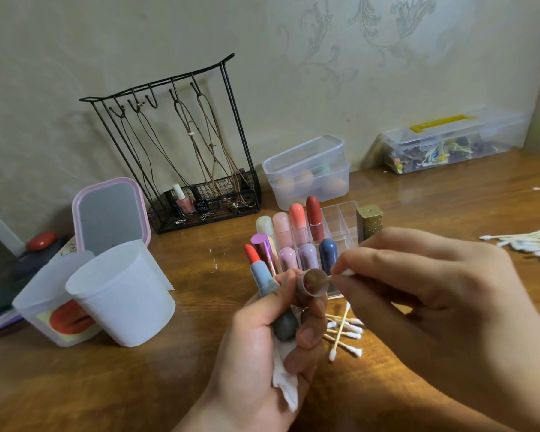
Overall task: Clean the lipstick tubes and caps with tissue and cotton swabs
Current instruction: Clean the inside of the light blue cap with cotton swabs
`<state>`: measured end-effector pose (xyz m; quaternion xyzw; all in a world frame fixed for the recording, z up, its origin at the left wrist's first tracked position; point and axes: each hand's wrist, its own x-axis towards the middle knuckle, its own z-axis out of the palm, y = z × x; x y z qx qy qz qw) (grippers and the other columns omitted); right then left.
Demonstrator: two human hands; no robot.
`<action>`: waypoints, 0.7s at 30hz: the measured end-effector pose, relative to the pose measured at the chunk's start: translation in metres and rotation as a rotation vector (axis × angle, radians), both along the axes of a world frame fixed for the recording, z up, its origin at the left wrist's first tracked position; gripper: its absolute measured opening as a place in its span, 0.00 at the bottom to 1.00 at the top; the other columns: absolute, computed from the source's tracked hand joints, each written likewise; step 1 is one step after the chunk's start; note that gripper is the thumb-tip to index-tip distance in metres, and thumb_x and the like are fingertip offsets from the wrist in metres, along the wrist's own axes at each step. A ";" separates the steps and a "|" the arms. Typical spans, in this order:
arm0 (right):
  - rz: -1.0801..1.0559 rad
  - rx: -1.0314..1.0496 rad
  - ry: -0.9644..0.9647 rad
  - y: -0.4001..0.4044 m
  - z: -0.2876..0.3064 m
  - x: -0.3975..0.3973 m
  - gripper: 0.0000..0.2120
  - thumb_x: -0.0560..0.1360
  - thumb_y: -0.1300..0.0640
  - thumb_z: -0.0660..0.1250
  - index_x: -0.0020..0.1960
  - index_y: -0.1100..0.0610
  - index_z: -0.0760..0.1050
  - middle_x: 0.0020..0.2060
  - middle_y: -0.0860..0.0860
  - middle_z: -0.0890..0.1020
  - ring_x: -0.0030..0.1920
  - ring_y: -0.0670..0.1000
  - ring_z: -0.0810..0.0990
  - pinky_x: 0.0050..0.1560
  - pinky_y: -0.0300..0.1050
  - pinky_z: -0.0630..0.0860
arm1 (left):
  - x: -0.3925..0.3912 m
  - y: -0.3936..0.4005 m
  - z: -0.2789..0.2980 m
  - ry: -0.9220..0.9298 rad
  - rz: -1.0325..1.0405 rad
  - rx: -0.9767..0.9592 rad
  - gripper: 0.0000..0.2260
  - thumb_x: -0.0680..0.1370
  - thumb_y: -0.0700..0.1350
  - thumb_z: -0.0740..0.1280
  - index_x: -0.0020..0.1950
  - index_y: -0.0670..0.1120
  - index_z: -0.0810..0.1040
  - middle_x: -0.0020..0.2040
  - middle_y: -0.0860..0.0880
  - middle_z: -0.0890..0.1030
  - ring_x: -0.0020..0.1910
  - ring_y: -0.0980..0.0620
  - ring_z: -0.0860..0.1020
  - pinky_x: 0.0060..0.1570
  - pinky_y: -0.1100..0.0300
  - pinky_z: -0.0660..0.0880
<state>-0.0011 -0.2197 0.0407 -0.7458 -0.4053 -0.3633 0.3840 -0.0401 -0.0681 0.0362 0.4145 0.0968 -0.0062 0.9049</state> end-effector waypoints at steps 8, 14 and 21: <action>0.038 0.012 -0.029 0.002 -0.004 -0.004 0.04 0.71 0.61 0.73 0.45 0.56 0.85 0.38 0.48 0.83 0.38 0.43 0.79 0.40 0.30 0.74 | 0.000 0.002 0.001 0.004 0.013 0.004 0.12 0.71 0.44 0.64 0.33 0.41 0.83 0.28 0.44 0.73 0.20 0.55 0.65 0.18 0.69 0.53; 0.018 0.030 0.023 0.002 -0.003 -0.002 0.03 0.72 0.61 0.72 0.39 0.57 0.83 0.33 0.51 0.80 0.31 0.48 0.76 0.32 0.36 0.73 | 0.000 0.002 0.001 0.007 0.026 0.021 0.09 0.67 0.44 0.67 0.34 0.40 0.82 0.30 0.43 0.72 0.20 0.55 0.65 0.18 0.69 0.54; -0.005 -0.005 -0.080 0.003 -0.007 -0.005 0.04 0.71 0.61 0.73 0.46 0.57 0.85 0.38 0.51 0.83 0.40 0.40 0.77 0.44 0.26 0.71 | -0.001 0.000 0.001 0.019 0.031 0.016 0.11 0.69 0.44 0.65 0.31 0.41 0.82 0.27 0.43 0.73 0.19 0.55 0.65 0.18 0.69 0.53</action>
